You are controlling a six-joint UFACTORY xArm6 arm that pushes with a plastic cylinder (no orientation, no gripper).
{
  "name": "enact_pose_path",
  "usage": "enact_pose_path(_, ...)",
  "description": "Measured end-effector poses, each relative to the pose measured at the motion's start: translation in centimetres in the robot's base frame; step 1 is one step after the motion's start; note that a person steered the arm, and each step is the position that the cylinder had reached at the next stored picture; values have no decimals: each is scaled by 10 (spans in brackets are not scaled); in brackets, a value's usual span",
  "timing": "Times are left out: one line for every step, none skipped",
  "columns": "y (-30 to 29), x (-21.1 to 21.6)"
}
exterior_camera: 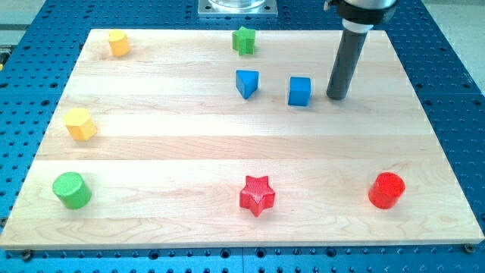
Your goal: Place both the red blocks at the center right side of the board
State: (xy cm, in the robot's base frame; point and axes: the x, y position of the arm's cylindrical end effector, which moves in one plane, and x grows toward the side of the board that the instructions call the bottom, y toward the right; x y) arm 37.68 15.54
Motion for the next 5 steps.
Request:
enact_pose_path(-97,0)
enact_pose_path(-72,26)
enact_pose_path(-39,101)
enact_pose_path(-27,205)
enact_pose_path(2,240)
